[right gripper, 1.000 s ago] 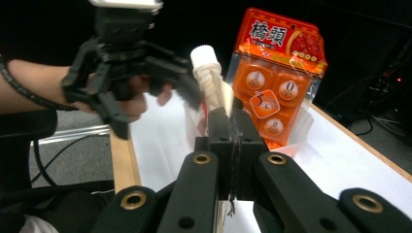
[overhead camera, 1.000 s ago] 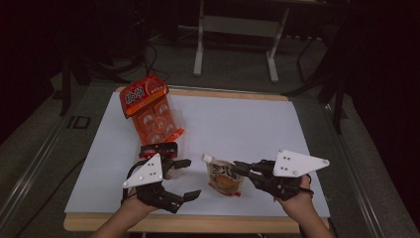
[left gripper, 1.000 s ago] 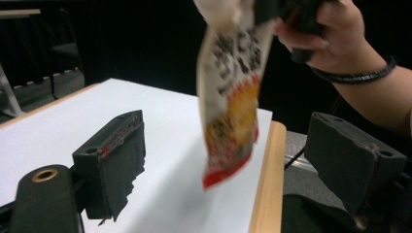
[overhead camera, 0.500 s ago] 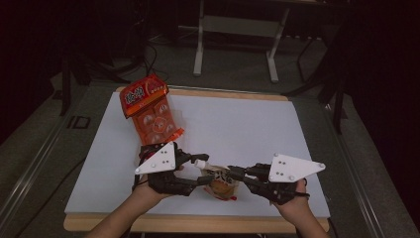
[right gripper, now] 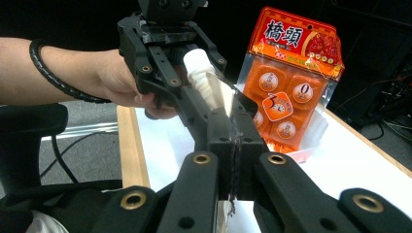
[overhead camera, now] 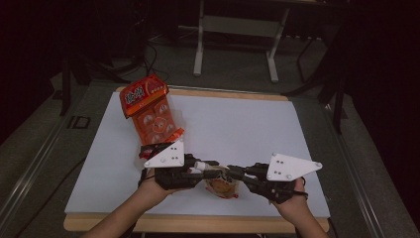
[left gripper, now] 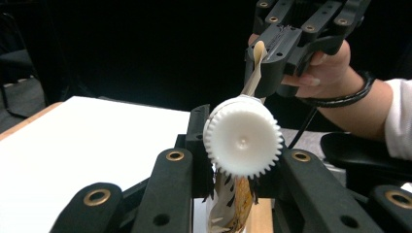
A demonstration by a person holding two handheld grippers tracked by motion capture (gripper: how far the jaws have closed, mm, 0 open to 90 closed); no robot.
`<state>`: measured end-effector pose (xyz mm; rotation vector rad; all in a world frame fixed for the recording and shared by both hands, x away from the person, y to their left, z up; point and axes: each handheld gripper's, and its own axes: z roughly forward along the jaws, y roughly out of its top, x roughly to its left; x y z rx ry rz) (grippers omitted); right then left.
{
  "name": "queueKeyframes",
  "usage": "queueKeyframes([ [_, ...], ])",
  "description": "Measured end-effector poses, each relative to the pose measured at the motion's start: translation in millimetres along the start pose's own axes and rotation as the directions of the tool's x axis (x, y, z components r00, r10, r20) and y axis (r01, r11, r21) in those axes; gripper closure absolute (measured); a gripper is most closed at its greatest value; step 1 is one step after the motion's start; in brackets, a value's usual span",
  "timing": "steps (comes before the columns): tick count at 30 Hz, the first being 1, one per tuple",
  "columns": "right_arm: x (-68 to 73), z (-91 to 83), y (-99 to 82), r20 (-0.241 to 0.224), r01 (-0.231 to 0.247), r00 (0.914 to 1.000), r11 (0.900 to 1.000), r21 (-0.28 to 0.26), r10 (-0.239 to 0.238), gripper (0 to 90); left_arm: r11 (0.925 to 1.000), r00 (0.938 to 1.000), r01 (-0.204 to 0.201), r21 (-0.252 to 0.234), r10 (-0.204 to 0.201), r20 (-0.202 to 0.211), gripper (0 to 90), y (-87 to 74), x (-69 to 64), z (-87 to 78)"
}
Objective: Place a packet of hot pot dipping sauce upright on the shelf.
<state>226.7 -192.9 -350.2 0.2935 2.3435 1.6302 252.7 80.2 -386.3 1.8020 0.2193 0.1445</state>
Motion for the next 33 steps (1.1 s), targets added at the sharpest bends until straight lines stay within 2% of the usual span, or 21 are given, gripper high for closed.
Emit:
queueKeyframes([
  [4, -0.4, -1.2, 0.0, -0.001, -0.006, 1.0000, 1.0000, -0.003, 0.006, 89.3, 0.9999, 0.9999, -0.015, -0.002, 0.015, -0.007, 75.4, 2.1, 0.0, 0.3],
  [5, -0.7, -1.4, 0.1, -0.001, -0.007, 1.0000, 1.0000, -0.006, 0.007, 89.3, 0.9999, 0.9999, -0.015, -0.002, 0.015, -0.007, 75.4, 2.1, 0.0, 0.3],
  [6, -0.6, -1.9, 0.3, 0.002, -0.011, 0.9999, 0.9998, -0.017, 0.011, 89.3, 0.9998, 0.9999, 0.002, -0.020, -0.002, -0.011, 75.2, 2.9, -0.2, 0.6],
  [16, -0.6, -6.7, 3.8, 0.001, -0.006, 1.0000, 0.9994, -0.035, 0.006, 89.3, 0.9999, 1.0000, -0.004, -0.012, 0.004, -0.009, 72.5, 3.2, -0.7, 1.3],
  [23, -2.3, -7.8, 3.1, 0.016, -0.006, 0.9998, 0.9995, -0.032, 0.006, 89.1, 0.9998, 0.9995, -0.020, -0.007, 0.020, 0.025, 83.9, 3.9, -1.4, 1.8],
  [24, -2.9, -7.9, 2.9, 0.016, -0.007, 0.9998, 0.9994, -0.034, 0.007, 89.0, 0.9998, 0.9990, -0.020, -0.009, 0.020, 0.040, 85.3, 4.0, -0.1, 1.2],
  [27, -3.8, -7.8, 2.9, 0.017, -0.013, 0.9998, 0.9991, -0.040, 0.014, 88.5, 0.9994, 0.9988, -0.030, -0.019, 0.031, 0.039, 87.5, 5.0, 2.1, 0.3],
  [29, -5.4, -7.7, 3.5, 0.015, -0.027, 0.9995, 0.9986, -0.046, 0.028, 85.1, 0.9993, 0.9989, -0.031, -0.021, 0.031, 0.035, 88.1, 5.7, 2.6, 0.3],
  [30, -7.0, -7.8, 3.6, 0.017, -0.037, 0.9991, 0.9980, -0.052, 0.038, 80.6, 0.9988, 0.9987, -0.048, -0.012, 0.048, 0.017, 88.3, 8.2, 3.6, -0.3],
  [31, -8.7, -8.3, 3.6, 0.017, -0.048, 0.9986, 0.9969, -0.063, 0.049, 75.5, 0.9988, 0.9987, -0.048, -0.012, 0.048, 0.017, 88.4, 8.2, 3.6, -0.3],
  [32, -10.2, -9.1, 3.6, 0.017, -0.061, 0.9979, 0.9953, -0.076, 0.063, 68.3, 0.9987, 0.9987, -0.051, -0.007, 0.051, 0.001, 88.5, 10.5, 5.7, -0.8],
  [33, -11.3, -10.0, 3.7, 0.015, -0.070, 0.9973, 0.9938, -0.086, 0.071, 65.6, 0.9985, 0.9983, -0.054, 0.000, 0.054, -0.019, 88.5, 11.6, 7.5, -1.7],
])
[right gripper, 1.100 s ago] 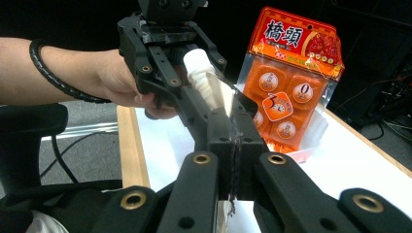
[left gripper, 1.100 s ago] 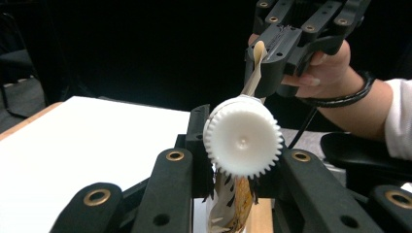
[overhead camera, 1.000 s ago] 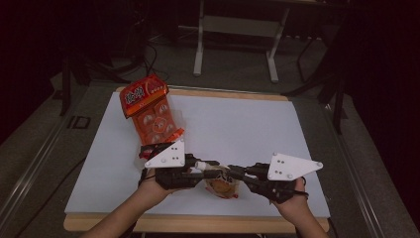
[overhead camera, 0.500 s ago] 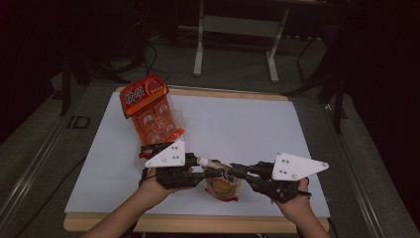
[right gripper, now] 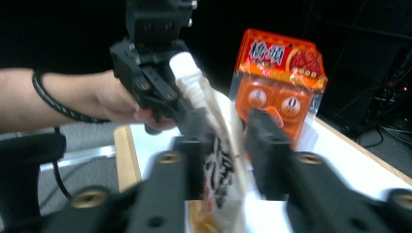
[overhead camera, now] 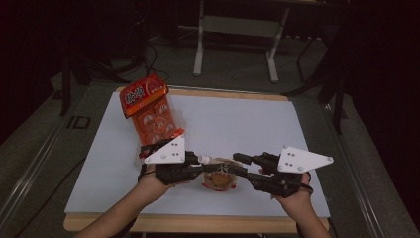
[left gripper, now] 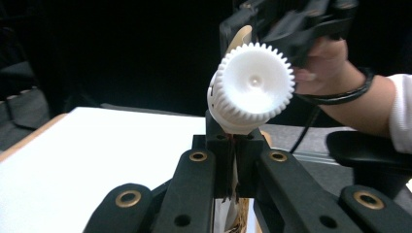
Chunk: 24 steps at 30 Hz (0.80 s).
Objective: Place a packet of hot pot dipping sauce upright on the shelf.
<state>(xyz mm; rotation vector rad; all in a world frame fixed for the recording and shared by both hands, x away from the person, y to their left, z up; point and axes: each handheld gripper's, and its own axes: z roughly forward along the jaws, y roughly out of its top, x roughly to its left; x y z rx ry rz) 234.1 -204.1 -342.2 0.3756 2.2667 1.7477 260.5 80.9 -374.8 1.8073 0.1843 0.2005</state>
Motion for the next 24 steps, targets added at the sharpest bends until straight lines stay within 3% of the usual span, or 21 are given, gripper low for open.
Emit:
queueKeyframes([
  [5, -4.1, -8.0, 0.0, 0.049, -0.015, 0.9987, 0.9991, -0.041, 0.017, 51.2, 0.9999, 0.9997, 0.006, -0.010, -0.006, -0.023, 88.6, 0.3, 8.5, -4.0],
  [9, -7.0, -10.4, -3.3, 0.075, -0.041, 0.9963, 0.9984, -0.039, 0.043, 35.5, 0.9992, 0.9988, -0.001, -0.039, -0.001, -0.049, 88.7, 5.3, 16.2, -12.5],
  [11, -10.0, -9.6, -6.3, 0.077, -0.072, 0.9942, 0.9969, -0.033, 0.074, 27.7, 0.9984, 0.9981, -0.006, -0.056, 0.002, -0.061, 88.7, 9.1, 21.6, -18.3],
  [13, -10.6, -9.4, -7.2, 0.078, -0.074, 0.9940, 0.9967, -0.035, 0.077, 27.7, 0.9984, 0.9981, -0.006, -0.056, 0.002, -0.061, 88.7, 9.1, 21.6, -18.3],
  [14, -13.5, -9.2, -11.0, 0.054, -0.076, 0.9955, 0.9967, -0.028, 0.078, 18.8, 0.9964, 0.9961, -0.015, -0.084, 0.008, -0.088, 88.7, 14.9, 30.4, -28.7],
  [15, -13.5, -9.2, -11.0, 0.054, -0.076, 0.9955, 0.9967, -0.028, 0.078, 18.8, 0.9964, 0.9961, -0.015, -0.084, 0.008, -0.088, 88.7, 14.9, 30.4, -28.7],
  [18, -17.2, -10.1, -16.1, 0.040, -0.102, 0.9938, 0.9938, -0.044, 0.104, 15.2, 0.9949, 0.9900, -0.032, -0.095, 0.019, -0.140, 88.7, 18.7, 40.9, -39.6],
  [23, -18.9, -11.0, -18.9, 0.034, -0.104, 0.9938, 0.9931, -0.055, 0.106, 13.2, 0.9930, 0.9852, -0.038, -0.112, 0.018, -0.171, 88.7, 19.5, 54.4, -49.2],
  [24, -19.2, -11.7, -19.9, 0.015, -0.108, 0.9939, 0.9926, -0.056, 0.109, 12.8, 0.9924, 0.9833, -0.036, -0.117, 0.014, -0.181, 88.7, 18.9, 59.1, -52.1],
])
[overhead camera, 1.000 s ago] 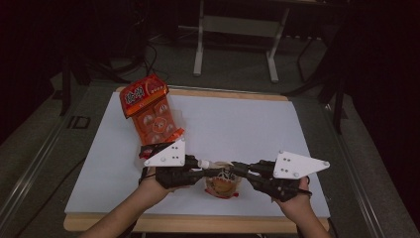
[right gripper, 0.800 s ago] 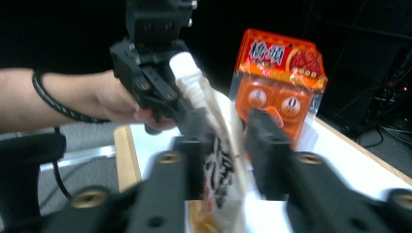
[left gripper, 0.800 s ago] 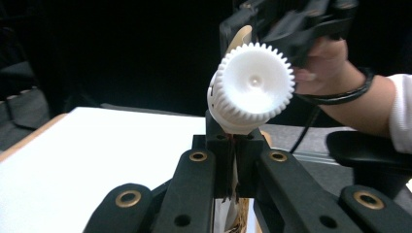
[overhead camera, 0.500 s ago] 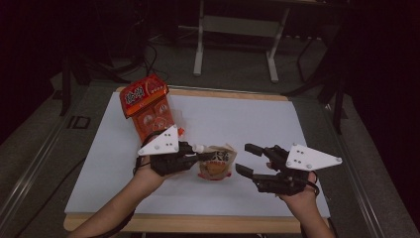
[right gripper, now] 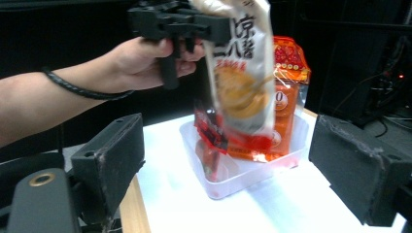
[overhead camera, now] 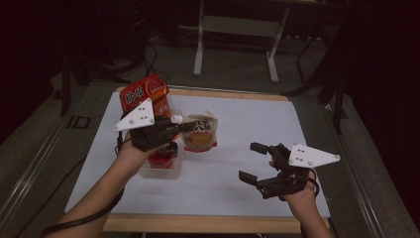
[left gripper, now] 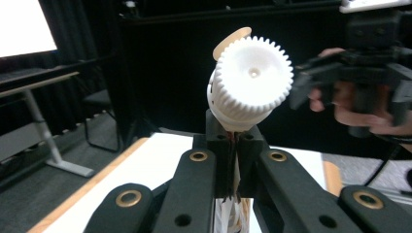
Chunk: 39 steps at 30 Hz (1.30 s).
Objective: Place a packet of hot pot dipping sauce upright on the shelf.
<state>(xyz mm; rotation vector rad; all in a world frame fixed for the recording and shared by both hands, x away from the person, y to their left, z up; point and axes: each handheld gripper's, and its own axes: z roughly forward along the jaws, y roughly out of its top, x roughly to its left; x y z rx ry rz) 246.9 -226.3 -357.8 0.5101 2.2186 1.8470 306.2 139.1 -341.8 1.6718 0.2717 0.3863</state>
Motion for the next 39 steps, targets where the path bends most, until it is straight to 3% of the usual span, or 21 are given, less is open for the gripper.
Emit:
queueKeyframes([
  [4, 0.4, 0.2, -2.3, 0.010, 0.009, 0.9999, 0.9998, 0.016, -0.009, 13.0, 0.9997, 0.9997, 0.007, -0.025, -0.008, -0.024, 88.7, -6.3, 20.1, -8.6],
  [10, -1.9, 3.7, -10.5, 0.012, 0.005, 0.9999, 0.9990, 0.044, -0.006, 14.3, 0.9990, 0.9984, 0.012, -0.043, -0.014, -0.055, 88.6, -14.1, 35.2, -14.1],
  [17, -3.2, 4.1, -13.6, -0.002, 0.006, 1.0000, 0.9993, 0.036, -0.006, 14.3, 1.0000, 0.9964, 0.003, 0.003, -0.003, -0.085, 88.7, -28.4, 53.6, -18.5],
  [19, -3.8, 4.2, -14.4, -0.002, 0.005, 1.0000, 0.9994, 0.034, -0.005, 14.2, 0.9997, 0.9966, 0.022, 0.012, -0.021, -0.080, 88.7, -32.7, 57.8, -20.0],
  [28, -7.8, 3.7, -18.8, -0.025, -0.023, 0.9994, 0.9995, 0.021, 0.024, 14.3, 0.9965, 0.9953, 0.038, 0.075, -0.031, -0.092, 88.6, -50.4, 67.1, -29.3],
  [33, -9.6, 3.3, -19.8, -0.041, -0.027, 0.9988, 0.9996, 0.008, 0.028, 14.1, 0.9935, 0.9967, 0.045, 0.104, -0.038, -0.071, 88.7, -59.6, 65.8, -33.9],
  [39, -11.0, 3.1, -20.3, -0.026, -0.024, 0.9994, 0.9997, 0.009, 0.025, 14.1, 0.9882, 0.9970, 0.058, 0.142, -0.049, -0.060, 88.6, -67.6, 65.1, -38.7],
])
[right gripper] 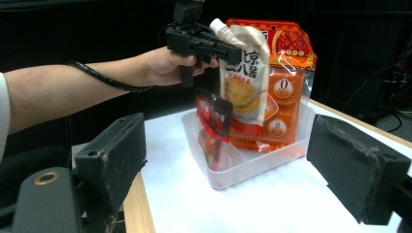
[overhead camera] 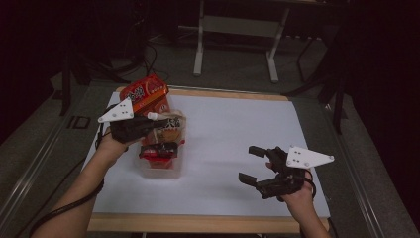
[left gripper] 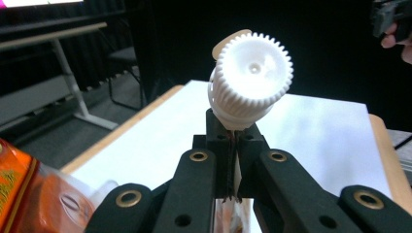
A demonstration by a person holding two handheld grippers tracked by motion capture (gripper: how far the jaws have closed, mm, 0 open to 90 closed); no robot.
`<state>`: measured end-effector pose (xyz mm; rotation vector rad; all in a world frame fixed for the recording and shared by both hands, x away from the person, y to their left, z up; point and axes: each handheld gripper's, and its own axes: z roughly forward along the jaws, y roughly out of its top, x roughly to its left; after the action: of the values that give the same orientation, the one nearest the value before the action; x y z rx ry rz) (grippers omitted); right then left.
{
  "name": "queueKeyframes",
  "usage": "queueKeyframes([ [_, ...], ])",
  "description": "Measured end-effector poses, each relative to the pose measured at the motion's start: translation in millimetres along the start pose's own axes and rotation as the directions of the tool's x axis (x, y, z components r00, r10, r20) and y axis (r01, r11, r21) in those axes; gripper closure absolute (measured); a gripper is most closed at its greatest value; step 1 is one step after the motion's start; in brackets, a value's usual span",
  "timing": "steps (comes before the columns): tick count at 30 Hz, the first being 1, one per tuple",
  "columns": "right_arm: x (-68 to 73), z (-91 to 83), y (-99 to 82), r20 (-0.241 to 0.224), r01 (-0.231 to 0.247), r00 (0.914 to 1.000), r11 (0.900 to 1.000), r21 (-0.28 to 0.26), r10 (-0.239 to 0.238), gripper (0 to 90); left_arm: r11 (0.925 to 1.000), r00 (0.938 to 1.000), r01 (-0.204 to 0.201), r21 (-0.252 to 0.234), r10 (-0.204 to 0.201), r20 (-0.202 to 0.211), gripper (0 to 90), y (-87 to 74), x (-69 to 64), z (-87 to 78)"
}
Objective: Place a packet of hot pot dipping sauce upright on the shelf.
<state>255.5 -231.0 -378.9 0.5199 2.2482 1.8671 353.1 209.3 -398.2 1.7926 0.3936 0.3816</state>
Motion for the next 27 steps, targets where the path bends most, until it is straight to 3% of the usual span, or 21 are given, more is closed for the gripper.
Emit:
queueKeyframes([
  [8, -3.1, 0.2, -1.7, 0.001, -0.015, 0.9999, 0.9999, 0.000, 0.015, 14.2, 0.9984, 0.9979, -0.009, 0.055, 0.005, 0.065, 88.6, -8.4, -3.5, -0.3],
  [14, -3.2, 0.1, -1.9, 0.003, -0.015, 0.9999, 0.9999, 0.005, 0.015, 14.2, 0.9972, 0.9978, -0.009, 0.075, 0.004, 0.065, 88.5, -15.6, -5.4, 0.6],
  [18, -3.1, -0.3, -1.9, 0.002, -0.015, 0.9999, 0.9999, 0.006, 0.015, 14.2, 0.9977, 0.9972, 0.014, 0.066, -0.019, 0.073, 88.5, -19.6, -5.6, 0.4],
  [27, -4.8, -1.6, -2.1, 0.002, -0.025, 0.9997, 0.9997, 0.001, 0.025, 14.3, 0.9973, 0.9936, -0.008, 0.074, 0.000, 0.113, 88.5, -17.9, -8.4, -1.0],
])
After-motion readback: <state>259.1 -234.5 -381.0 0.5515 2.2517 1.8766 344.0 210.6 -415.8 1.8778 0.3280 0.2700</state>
